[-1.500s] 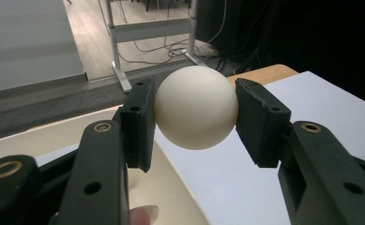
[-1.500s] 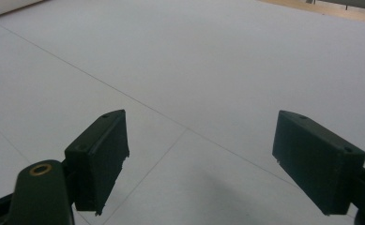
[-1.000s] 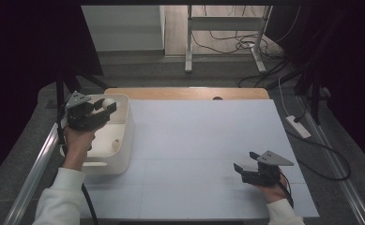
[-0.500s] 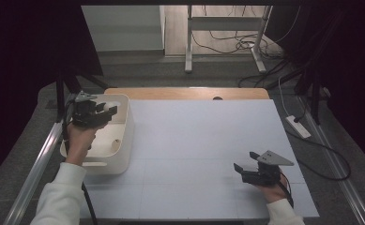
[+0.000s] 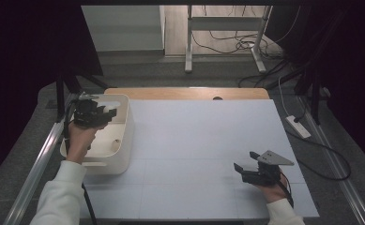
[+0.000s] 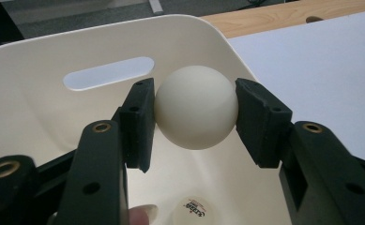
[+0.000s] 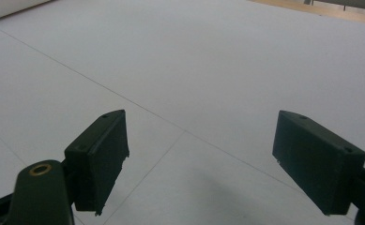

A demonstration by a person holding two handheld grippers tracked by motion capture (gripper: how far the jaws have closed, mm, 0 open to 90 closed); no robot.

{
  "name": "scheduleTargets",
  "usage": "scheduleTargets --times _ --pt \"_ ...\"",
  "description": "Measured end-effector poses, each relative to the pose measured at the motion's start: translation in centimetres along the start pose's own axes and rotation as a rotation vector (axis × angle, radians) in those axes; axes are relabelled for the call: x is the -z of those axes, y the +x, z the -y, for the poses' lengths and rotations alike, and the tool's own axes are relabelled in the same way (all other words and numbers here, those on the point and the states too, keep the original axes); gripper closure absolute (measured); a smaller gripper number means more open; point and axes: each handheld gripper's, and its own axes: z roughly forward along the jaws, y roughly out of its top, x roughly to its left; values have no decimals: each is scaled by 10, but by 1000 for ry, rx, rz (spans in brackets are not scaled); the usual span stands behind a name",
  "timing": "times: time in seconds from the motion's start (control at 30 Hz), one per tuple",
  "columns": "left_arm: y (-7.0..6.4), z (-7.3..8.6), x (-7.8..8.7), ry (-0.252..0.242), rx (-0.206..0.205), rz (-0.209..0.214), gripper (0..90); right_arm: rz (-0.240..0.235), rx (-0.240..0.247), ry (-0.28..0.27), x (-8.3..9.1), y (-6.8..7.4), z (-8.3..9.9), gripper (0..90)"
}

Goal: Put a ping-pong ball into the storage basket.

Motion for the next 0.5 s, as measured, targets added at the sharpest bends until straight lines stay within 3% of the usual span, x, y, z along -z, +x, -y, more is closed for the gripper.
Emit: scheduleTargets --times 0.17,0.37,0.5 --pt "0 -1 4 -38 13 20 269 -1 -1 -1 0 0 0 188" --pt "-7 -1 14 -91 -4 75 227 -2 -3 -5 0 0 0 188" --pt "-17 1 22 -126 -25 144 219 -5 -4 -7 0 0 0 187"
